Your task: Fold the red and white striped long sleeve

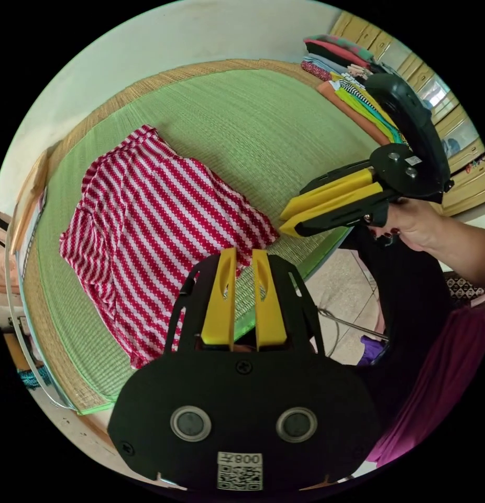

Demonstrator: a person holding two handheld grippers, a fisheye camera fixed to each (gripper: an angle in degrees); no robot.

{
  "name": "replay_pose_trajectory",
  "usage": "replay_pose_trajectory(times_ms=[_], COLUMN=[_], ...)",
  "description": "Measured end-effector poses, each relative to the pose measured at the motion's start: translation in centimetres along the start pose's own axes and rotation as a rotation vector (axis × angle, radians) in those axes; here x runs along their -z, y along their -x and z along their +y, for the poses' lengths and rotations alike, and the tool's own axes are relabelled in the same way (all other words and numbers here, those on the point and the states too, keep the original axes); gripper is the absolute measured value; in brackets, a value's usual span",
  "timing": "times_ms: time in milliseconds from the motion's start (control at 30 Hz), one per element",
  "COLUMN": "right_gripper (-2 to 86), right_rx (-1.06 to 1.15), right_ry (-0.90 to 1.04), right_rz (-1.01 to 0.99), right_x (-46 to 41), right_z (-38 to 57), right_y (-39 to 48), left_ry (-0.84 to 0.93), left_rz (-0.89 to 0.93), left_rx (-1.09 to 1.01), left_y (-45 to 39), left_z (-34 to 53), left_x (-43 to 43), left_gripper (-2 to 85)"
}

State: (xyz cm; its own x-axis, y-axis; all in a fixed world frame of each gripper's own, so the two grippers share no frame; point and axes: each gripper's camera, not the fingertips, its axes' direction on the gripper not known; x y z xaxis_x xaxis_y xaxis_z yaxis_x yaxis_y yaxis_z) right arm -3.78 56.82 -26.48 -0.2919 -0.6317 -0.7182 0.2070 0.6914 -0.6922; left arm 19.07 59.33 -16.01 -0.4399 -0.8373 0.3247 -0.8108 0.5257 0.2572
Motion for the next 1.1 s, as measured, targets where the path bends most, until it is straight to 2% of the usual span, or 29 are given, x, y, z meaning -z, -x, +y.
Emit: replay_pose_trajectory(times_ms=[133, 200, 400, 633, 833, 900, 1100], right_gripper=[6.0, 5.5, 9.1, 10.3, 6.2, 3.8, 2.2], right_rx=[-0.084, -0.119, -0.239, -0.298, -0.315, -0.323, -0.32], right_ry=[-0.027, -0.059, -0.074, -0.089, -0.095, -0.093, -0.081], right_rz=[-0.202, -0.409, -0.589, -0.736, -0.838, -0.839, -0.817], right_x=[-0.6, -1.4, -5.2, -9.3, -12.5, -13.3, -13.9], right_z=[0.6, 1.0, 1.5, 2.2, 1.5, 1.5, 2.5], right_y=[-2.8, -5.0, -9.1, -11.5, -13.2, -13.8, -15.0], left_ry=[-0.017, -0.036, -0.093, -0.149, -0.164, -0.188, -0.303], left_rz=[0.022, 0.045, 0.108, 0.176, 0.229, 0.263, 0.46], left_rx=[0.023, 0.035, 0.089, 0.136, 0.172, 0.218, 0.534], left_y=[-0.5, -0.4, 0.5, 2.9, 5.5, 7.0, 14.1], left_z=[0.7, 1.2, 3.5, 7.1, 10.5, 12.3, 23.1], left_x=[0.4, 0.7, 1.8, 2.3, 1.4, 1.5, 0.8], left_gripper=[3.1, 2.6, 1.9, 1.8, 2.5, 3.0, 4.6])
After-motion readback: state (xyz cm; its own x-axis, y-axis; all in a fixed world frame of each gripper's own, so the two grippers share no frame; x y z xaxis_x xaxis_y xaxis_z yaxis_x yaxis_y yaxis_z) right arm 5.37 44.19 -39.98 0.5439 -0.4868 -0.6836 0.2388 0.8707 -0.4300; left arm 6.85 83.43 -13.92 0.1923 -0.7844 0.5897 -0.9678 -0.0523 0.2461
